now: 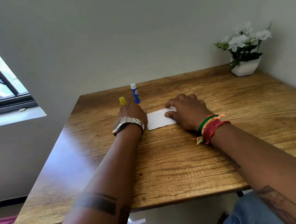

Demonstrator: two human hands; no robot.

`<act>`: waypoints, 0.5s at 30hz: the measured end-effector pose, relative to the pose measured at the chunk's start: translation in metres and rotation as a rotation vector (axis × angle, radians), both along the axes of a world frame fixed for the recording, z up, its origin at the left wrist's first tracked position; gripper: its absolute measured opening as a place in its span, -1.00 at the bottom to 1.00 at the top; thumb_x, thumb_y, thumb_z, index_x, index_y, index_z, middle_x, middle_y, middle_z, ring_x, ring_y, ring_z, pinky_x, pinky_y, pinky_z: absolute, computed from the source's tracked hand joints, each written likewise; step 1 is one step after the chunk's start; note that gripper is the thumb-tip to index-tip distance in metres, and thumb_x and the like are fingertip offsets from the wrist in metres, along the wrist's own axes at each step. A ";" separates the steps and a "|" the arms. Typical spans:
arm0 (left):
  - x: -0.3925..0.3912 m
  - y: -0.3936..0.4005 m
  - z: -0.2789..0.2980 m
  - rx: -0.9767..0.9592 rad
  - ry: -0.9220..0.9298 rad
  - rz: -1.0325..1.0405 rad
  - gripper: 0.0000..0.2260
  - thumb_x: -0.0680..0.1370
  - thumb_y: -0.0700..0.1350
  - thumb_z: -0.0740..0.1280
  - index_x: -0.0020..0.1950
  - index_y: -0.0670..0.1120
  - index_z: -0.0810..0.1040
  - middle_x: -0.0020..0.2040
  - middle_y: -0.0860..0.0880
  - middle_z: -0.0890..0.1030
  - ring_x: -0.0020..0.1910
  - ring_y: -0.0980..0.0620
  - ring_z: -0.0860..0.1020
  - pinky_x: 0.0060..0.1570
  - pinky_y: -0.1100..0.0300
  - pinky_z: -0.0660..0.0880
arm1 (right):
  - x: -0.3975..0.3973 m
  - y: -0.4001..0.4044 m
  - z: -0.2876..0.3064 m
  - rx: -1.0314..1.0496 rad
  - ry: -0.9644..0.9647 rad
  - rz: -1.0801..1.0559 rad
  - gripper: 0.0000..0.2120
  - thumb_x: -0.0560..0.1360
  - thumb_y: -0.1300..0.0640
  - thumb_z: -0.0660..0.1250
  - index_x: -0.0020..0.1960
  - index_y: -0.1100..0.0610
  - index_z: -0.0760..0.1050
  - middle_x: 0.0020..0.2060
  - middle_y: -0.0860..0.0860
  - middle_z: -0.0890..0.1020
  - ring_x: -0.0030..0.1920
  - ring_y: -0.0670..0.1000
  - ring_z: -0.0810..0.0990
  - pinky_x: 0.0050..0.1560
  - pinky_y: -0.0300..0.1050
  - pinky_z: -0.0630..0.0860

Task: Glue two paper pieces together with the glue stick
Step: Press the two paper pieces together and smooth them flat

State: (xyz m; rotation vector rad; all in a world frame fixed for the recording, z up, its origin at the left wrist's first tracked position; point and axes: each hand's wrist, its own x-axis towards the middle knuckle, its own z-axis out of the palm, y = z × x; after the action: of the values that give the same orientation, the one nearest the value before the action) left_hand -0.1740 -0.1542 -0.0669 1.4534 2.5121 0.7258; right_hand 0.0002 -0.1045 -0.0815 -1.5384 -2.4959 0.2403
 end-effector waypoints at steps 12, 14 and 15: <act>0.011 -0.009 -0.014 -0.120 0.082 -0.053 -0.23 0.42 0.40 0.36 0.44 -0.06 0.33 0.45 -0.24 0.31 0.41 -0.32 0.34 0.36 -0.23 0.36 | -0.010 -0.014 -0.001 0.021 0.002 -0.063 -0.47 0.61 -0.28 0.06 0.49 -0.08 0.34 0.48 0.05 0.39 0.45 0.20 0.30 0.36 0.22 0.26; 0.014 -0.012 -0.016 -0.082 0.127 -0.060 -0.28 0.45 0.40 0.32 0.42 -0.07 0.35 0.43 -0.23 0.33 0.39 -0.32 0.35 0.35 -0.23 0.35 | -0.008 -0.017 -0.001 0.004 -0.027 -0.049 -0.37 0.59 -0.35 0.02 0.54 -0.05 0.27 0.52 0.05 0.34 0.49 0.20 0.26 0.40 0.22 0.23; 0.016 -0.014 -0.017 -0.068 0.161 -0.064 -0.32 0.48 0.38 0.29 0.41 -0.06 0.36 0.42 -0.23 0.34 0.38 -0.31 0.36 0.35 -0.22 0.35 | -0.007 -0.018 0.000 -0.004 -0.049 -0.034 -0.33 0.58 -0.38 0.01 0.56 -0.05 0.24 0.54 0.05 0.31 0.50 0.20 0.25 0.42 0.21 0.22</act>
State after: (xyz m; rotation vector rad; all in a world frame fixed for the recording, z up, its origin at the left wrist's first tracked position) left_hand -0.1585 -0.1683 -0.0838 1.6206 2.5642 0.5270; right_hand -0.0067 -0.1224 -0.0818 -1.6062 -2.5053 0.2045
